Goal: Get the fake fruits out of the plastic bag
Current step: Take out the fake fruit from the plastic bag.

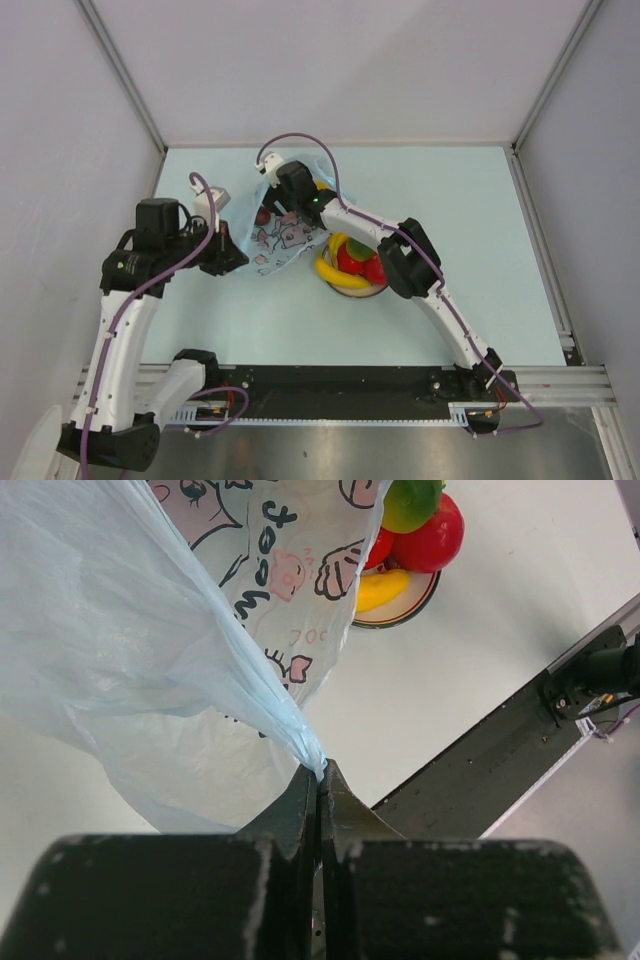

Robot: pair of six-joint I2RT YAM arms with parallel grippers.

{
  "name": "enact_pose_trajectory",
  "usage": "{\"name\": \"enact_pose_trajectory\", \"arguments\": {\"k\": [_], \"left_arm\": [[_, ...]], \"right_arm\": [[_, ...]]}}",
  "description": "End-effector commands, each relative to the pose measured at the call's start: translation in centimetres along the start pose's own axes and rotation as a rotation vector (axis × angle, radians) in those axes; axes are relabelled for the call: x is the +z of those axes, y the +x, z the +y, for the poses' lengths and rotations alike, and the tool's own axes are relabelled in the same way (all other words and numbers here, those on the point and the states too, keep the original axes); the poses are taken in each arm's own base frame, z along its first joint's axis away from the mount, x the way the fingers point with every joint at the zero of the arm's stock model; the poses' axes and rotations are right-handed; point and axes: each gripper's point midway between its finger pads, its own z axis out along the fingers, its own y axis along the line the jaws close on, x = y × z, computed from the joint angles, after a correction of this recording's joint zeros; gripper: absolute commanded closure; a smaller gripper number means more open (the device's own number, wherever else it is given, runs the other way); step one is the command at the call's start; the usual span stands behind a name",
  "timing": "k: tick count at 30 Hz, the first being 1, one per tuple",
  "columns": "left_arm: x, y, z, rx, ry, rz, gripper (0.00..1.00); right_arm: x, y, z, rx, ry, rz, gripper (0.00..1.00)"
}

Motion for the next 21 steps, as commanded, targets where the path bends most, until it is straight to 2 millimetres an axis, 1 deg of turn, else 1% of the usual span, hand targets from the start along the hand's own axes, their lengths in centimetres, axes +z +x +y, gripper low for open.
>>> {"name": "enact_pose_trajectory", "arguments": {"k": [1, 2, 3, 5, 6, 7, 8, 9, 12, 15, 18, 19, 21], "left_arm": [[-0.6, -0.9, -0.4, 0.031, 0.01, -0.034, 1.0], [-0.5, -0.9, -0.4, 0.029, 0.01, -0.034, 1.0], [-0.5, -1.0, -0.4, 0.03, 0.01, -0.036, 1.0], [-0.5, -0.9, -0.4, 0.03, 0.012, -0.034, 1.0], [-0.5, -0.9, -0.3, 0.028, 0.011, -0.032, 1.0], [-0.4, -1.0, -0.3, 0.028, 0.011, -0.032, 1.0], [-0.4, -1.0, -0.3, 0.027, 0.01, -0.031, 1.0], [-0.3, -1.0, -0.4, 0.024, 0.013, -0.031, 1.0], [-0.2, -1.1, -0.4, 0.021, 0.018, -0.034, 1.0], [-0.1, -1.1, -0.3, 0.014, 0.02, -0.037, 1.0], [0.0, -1.3, -0.3, 0.019, 0.021, -0.046, 1.0], [0.1, -1.4, -0.2, 0.02, 0.02, -0.047, 1.0], [0.4, -1.8, -0.1, 0.004, 0.02, -0.062, 1.0]], "right_arm": [[-0.3, -2.9, -2.7, -0.032, 0.087, -0.087, 0.0], [-0.1, -2.5, -2.7, -0.04, 0.09, -0.078, 0.0], [0.5, -1.5, -2.7, -0.053, 0.096, -0.058, 0.0], [0.8, -0.3, -2.9, -0.069, 0.106, -0.027, 0.0], [1.3, 1.2, -2.8, -0.082, 0.112, 0.003, 0.0], [1.4, 1.7, -3.0, -0.108, 0.127, 0.011, 0.0], [1.5, 2.2, -3.5, -0.118, 0.153, 0.024, 0.0], [1.6, 3.2, -3.5, -0.131, 0.156, 0.043, 0.0], [1.8, 4.2, -3.7, -0.151, 0.154, 0.06, 0.0], [1.9, 4.7, -3.6, -0.162, 0.141, 0.066, 0.05], [2.0, 4.8, -4.0, -0.178, 0.15, 0.062, 0.19], [2.0, 4.6, -4.1, -0.179, 0.151, 0.057, 0.34], [1.7, 4.1, -4.5, -0.184, 0.163, 0.038, 0.5]]}}
